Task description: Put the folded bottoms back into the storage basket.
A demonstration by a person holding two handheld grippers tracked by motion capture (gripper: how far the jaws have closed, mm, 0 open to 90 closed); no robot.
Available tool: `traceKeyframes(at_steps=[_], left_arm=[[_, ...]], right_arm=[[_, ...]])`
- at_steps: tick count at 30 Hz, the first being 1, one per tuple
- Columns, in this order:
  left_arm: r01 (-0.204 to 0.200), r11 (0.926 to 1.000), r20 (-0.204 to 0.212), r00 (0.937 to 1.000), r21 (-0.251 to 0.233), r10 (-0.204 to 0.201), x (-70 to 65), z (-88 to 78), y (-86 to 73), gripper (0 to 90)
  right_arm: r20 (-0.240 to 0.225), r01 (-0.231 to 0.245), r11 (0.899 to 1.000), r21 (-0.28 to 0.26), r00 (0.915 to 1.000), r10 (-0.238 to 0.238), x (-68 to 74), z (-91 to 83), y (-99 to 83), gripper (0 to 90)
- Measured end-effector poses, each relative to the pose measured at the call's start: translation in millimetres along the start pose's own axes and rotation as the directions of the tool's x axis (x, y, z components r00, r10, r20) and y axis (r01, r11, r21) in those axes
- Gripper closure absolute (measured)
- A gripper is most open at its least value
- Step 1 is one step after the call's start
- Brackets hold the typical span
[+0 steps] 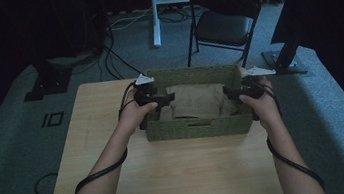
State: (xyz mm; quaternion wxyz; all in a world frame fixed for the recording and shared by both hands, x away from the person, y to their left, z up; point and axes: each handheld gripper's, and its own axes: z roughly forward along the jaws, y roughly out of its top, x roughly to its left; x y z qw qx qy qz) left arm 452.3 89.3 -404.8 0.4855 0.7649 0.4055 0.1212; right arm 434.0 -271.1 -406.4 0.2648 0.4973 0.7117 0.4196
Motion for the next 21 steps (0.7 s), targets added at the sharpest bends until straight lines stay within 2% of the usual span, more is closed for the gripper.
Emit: traceKeyframes(at_steps=[3, 6, 10, 12, 14, 21], left_arm=[[-0.006, 1.0, 0.008, 0.9999, 0.001, 0.006, -3.2, -8.7, -2.6, 18.7], [-0.013, 0.9999, -0.003, 0.9999, -0.009, 0.013, -5.6, -15.0, -5.2, 18.7], [-0.021, 0.9997, -0.003, 0.9998, -0.012, 0.021, -10.3, -28.4, -14.5, 18.6], [-0.009, 0.9997, 0.002, 1.0, -0.023, 0.009, -12.3, -33.4, -19.4, 18.6], [-0.015, 0.9996, 0.007, 0.9999, -0.024, 0.015, -13.9, -37.6, -25.2, 18.6], [-0.024, 0.9993, 0.003, 0.9997, -0.027, 0.024, -17.4, -50.5, -45.0, 18.3]], right_arm=[[-0.001, -0.007, 1.0, 0.0, 1.0, 0.007, -0.7, -6.6, -5.1, 14.2], [-0.004, 0.005, 1.0, -0.006, 1.0, -0.005, 0.0, -12.2, -8.0, 14.2], [0.006, 0.023, 1.0, -0.017, 0.9997, -0.023, -0.5, -25.4, -15.5, 14.2], [0.001, 0.012, 1.0, -0.014, 0.9999, -0.012, -0.6, -29.7, -19.7, 14.2], [-0.005, -0.009, 1.0, -0.013, 0.9999, 0.009, -0.5, -35.0, -26.2, 14.9], [-0.011, 0.014, 1.0, -0.006, 0.9998, -0.014, 1.6, -47.4, -47.6, 14.9]])
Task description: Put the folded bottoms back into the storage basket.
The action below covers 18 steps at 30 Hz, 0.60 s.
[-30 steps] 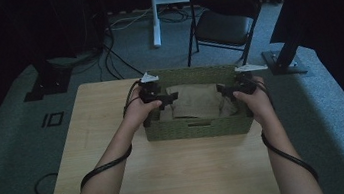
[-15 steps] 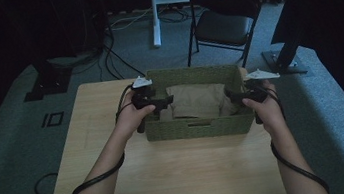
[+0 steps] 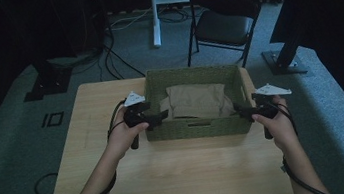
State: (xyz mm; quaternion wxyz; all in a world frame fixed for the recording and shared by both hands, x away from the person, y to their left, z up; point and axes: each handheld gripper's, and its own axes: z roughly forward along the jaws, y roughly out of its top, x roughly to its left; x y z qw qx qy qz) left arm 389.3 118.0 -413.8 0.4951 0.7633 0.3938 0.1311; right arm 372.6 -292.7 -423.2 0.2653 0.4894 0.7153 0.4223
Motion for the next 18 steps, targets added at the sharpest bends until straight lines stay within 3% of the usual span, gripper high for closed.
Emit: traceKeyframes(at_steps=[2, 7, 12, 18], left_arm=[[-0.014, 0.9999, -0.002, 0.9999, -0.004, 0.014, -1.3, -4.1, -4.7, 18.3], [-0.002, 0.9999, 0.012, 0.9999, -0.015, 0.002, -3.6, -13.7, -18.1, 18.2], [-0.027, 0.9996, 0.017, 0.9995, -0.007, 0.027, -8.2, -21.3, -30.1, 17.9], [-0.008, 0.9998, 0.009, 0.9999, -0.017, 0.008, -7.9, -30.5, -42.8, 17.9]], right_arm=[[0.002, 0.0, 1.0, -0.003, 1.0, 0.0, 0.2, -3.0, -4.8, 14.9], [-0.002, -0.006, 1.0, -0.009, 1.0, 0.006, 3.8, -10.9, -18.1, 14.9], [0.002, -0.018, 1.0, -0.004, 0.9998, 0.018, 5.2, -17.9, -32.3, 14.9], [0.027, -0.023, 1.0, 0.017, 0.9994, 0.023, 4.3, -23.4, -50.1, 15.0]])
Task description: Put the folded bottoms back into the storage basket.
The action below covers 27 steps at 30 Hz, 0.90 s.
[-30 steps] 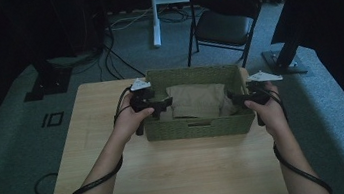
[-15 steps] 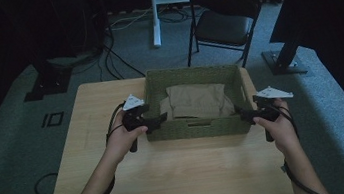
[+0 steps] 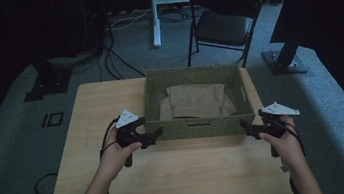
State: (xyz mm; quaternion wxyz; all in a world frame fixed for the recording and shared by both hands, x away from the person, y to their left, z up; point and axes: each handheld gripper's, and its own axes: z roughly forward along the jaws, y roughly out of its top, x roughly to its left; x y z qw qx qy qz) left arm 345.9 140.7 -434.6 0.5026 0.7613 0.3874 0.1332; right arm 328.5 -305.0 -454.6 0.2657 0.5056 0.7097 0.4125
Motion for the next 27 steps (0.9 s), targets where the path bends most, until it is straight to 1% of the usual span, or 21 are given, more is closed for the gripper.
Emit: traceKeyframes(at_steps=[1, 3, 6, 9, 14, 18, 20, 21, 24, 27], left_arm=[[-0.006, 1.0, -0.002, 1.0, 0.004, 0.006, -0.1, -0.9, -2.2, 17.9], [-0.004, 1.0, -0.002, 1.0, 0.009, 0.004, -1.1, -2.1, -6.6, 17.8], [-0.007, 0.9996, -0.017, 0.9998, 0.026, 0.008, -0.9, -1.5, -15.8, 17.0], [0.008, 0.9991, -0.024, 0.9997, 0.042, -0.007, 1.2, 0.0, -27.4, 16.9], [0.03, 0.9972, -0.03, 0.9992, 0.069, -0.028, 5.9, 1.3, -46.3, 16.9], [0.037, 0.995, -0.05, 0.9982, 0.093, -0.033, 9.6, 2.1, -58.0, 16.9], [0.034, 0.9938, -0.067, 0.9974, 0.106, -0.027, 11.1, 2.8, -63.8, 16.9], [0.034, 0.9938, -0.067, 0.9974, 0.106, -0.027, 11.1, 2.8, -63.8, 16.9], [0.041, 0.9922, -0.077, 0.9965, 0.118, -0.032, 13.0, 3.3, -71.8, 16.9], [0.039, 0.9915, -0.083, 0.9961, 0.124, -0.029, 14.0, 2.8, -76.0, 16.9]], right_arm=[[0.001, -0.007, 1.0, 0.001, 1.0, 0.007, -0.6, 0.0, -3.2, 15.0], [0.001, -0.011, 1.0, 0.01, 0.9999, 0.011, -1.1, 0.6, -9.4, 15.0], [0.001, -0.02, 1.0, 0.021, 0.9998, 0.019, -0.9, 3.0, -18.8, 14.9], [0.006, -0.031, 0.999, 0.021, 0.9995, 0.031, -0.3, 5.5, -28.2, 15.0], [0.007, -0.048, 0.998, 0.048, 0.9988, 0.048, -0.3, 11.9, -45.2, 15.0], [0.018, -0.053, 0.996, 0.066, 0.9985, 0.052, -0.3, 14.7, -52.8, 15.1], [0.024, -0.049, 0.996, 0.074, 0.9986, 0.048, 0.1, 15.5, -56.0, 15.0], [0.024, -0.049, 0.996, 0.074, 0.9986, 0.048, 0.1, 15.5, -56.0, 15.0], [0.024, -0.059, 0.994, 0.088, 0.9981, 0.057, 1.6, 17.7, -62.0, 15.0], [0.025, -0.055, 0.994, 0.096, 0.9983, 0.053, 1.8, 18.6, -64.7, 15.1]])
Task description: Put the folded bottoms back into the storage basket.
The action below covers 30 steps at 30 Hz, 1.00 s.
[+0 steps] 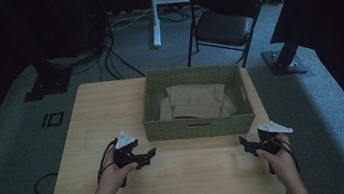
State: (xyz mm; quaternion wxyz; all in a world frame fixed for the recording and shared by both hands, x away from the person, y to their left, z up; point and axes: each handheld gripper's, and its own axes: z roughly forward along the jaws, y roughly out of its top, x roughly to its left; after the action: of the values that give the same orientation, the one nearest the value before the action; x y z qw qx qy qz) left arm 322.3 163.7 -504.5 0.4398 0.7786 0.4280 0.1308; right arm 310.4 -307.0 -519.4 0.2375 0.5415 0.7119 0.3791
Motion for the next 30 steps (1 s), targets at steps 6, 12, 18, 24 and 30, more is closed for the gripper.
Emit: traceKeyframes(at_steps=[6, 12, 18, 24, 30], left_arm=[[0.019, 0.999, -0.033, 0.9993, 0.039, -0.018, 6.1, -0.6, -20.2, 16.9], [0.034, 0.9975, -0.083, 0.9961, 0.063, -0.028, 10.2, -5.9, -33.8, 16.9], [0.046, 0.9955, -0.127, 0.9913, 0.083, -0.036, 15.4, -15.7, -44.9, 16.9], [0.068, 0.9936, -0.168, 0.9845, 0.09, -0.052, 23.0, -24.2, -54.4, 16.9], [0.112, 0.9901, -0.269, 0.9593, 0.085, -0.085, 35.6, -39.1, -65.2, 16.9]], right_arm=[[-0.004, -0.014, 1.0, 0.02, 0.9999, 0.015, 1.7, 2.6, -9.1, 15.1], [0.012, -0.012, 0.999, 0.037, 0.9999, 0.012, 1.8, 3.2, -16.6, 19.1], [0.026, -0.013, 0.999, 0.052, 0.9996, 0.012, 2.6, 2.9, -23.8, 18.4], [0.047, -0.006, 0.998, 0.067, 0.9989, 0.002, 0.8, 2.5, -27.8, 18.3], [0.069, -0.028, 0.994, 0.101, 0.9974, 0.021, -3.5, 4.4, -36.0, 18.3]])
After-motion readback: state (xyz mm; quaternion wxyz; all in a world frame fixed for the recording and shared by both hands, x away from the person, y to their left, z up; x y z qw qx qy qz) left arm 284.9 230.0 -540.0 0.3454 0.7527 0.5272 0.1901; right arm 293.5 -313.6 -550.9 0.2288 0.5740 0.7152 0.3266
